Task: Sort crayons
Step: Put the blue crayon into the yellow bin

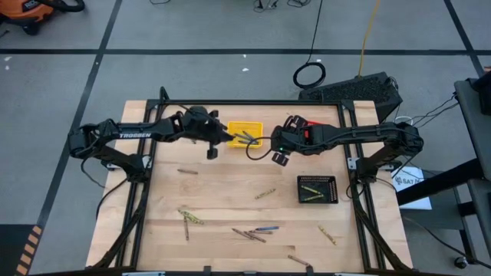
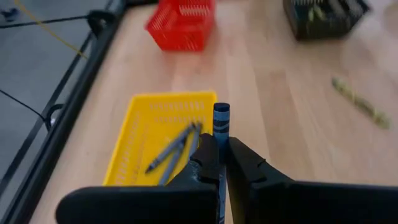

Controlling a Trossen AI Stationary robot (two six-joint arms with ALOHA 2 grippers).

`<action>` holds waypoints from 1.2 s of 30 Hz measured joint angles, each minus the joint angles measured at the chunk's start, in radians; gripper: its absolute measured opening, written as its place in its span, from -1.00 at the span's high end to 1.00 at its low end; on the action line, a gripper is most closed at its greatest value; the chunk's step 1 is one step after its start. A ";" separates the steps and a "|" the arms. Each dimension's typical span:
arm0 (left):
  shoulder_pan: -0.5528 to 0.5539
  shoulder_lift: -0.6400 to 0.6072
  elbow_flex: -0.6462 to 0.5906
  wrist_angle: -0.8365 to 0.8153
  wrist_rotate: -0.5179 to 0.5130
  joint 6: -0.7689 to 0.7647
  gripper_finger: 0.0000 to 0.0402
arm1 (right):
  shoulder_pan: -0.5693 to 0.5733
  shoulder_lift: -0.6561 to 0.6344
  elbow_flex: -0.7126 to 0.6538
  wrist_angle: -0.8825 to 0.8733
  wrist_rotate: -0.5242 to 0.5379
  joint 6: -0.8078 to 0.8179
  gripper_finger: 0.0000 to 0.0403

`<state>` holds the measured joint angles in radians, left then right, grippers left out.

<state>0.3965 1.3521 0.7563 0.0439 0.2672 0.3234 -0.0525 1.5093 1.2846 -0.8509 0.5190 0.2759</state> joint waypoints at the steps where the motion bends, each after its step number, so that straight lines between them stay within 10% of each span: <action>1: 0.000 0.000 0.000 0.017 0.000 -0.024 0.99 | 0.000 0.000 0.000 0.011 0.000 0.000 0.36; 19: 0.071 0.078 0.030 0.118 -0.014 -0.109 0.99 | -0.002 0.000 0.000 0.057 0.000 0.051 0.37; 36: 0.083 0.289 0.269 -0.218 0.056 0.023 0.99 | -0.003 0.000 0.000 0.045 0.000 0.079 0.37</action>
<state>0.4793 1.6409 1.0251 -0.1741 0.3233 0.3463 -0.0557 1.5093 1.2849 -0.8055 0.5186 0.3546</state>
